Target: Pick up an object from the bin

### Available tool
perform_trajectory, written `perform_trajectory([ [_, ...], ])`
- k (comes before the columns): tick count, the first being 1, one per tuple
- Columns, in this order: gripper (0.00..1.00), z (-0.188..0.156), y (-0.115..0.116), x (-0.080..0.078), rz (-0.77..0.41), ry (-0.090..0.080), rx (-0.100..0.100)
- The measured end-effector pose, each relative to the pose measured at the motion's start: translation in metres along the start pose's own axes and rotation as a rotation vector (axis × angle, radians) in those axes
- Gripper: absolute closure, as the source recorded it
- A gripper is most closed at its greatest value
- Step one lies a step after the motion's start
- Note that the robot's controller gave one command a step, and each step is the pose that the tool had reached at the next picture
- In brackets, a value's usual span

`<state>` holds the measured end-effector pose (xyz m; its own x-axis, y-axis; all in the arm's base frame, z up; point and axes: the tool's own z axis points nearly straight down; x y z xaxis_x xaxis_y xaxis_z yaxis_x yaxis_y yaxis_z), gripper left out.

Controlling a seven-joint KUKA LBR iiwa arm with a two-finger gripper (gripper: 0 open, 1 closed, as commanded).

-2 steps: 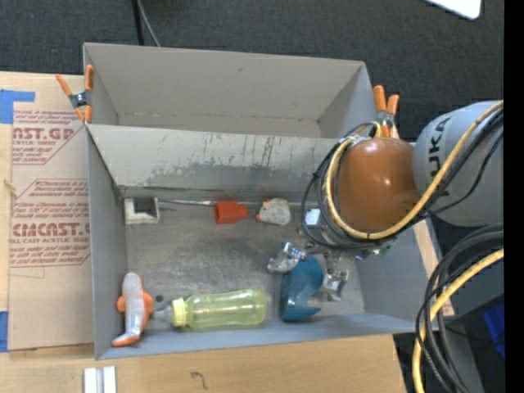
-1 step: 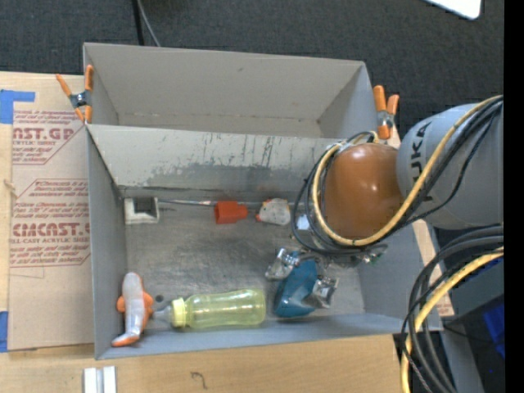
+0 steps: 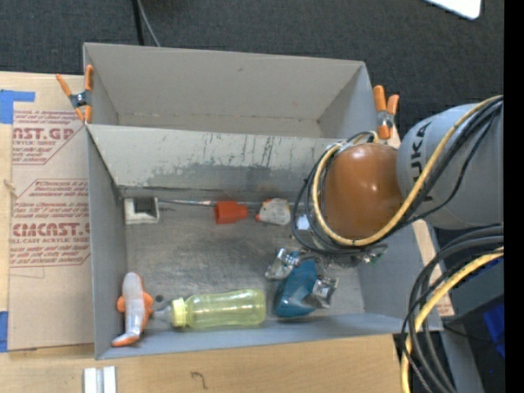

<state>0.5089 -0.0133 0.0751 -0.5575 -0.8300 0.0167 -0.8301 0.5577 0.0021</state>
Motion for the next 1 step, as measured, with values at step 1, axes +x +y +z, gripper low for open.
perform_trajectory([
  [1, 1.0, -0.0026, 0.0013, 0.0003, 0.0, -0.002, -0.002],
])
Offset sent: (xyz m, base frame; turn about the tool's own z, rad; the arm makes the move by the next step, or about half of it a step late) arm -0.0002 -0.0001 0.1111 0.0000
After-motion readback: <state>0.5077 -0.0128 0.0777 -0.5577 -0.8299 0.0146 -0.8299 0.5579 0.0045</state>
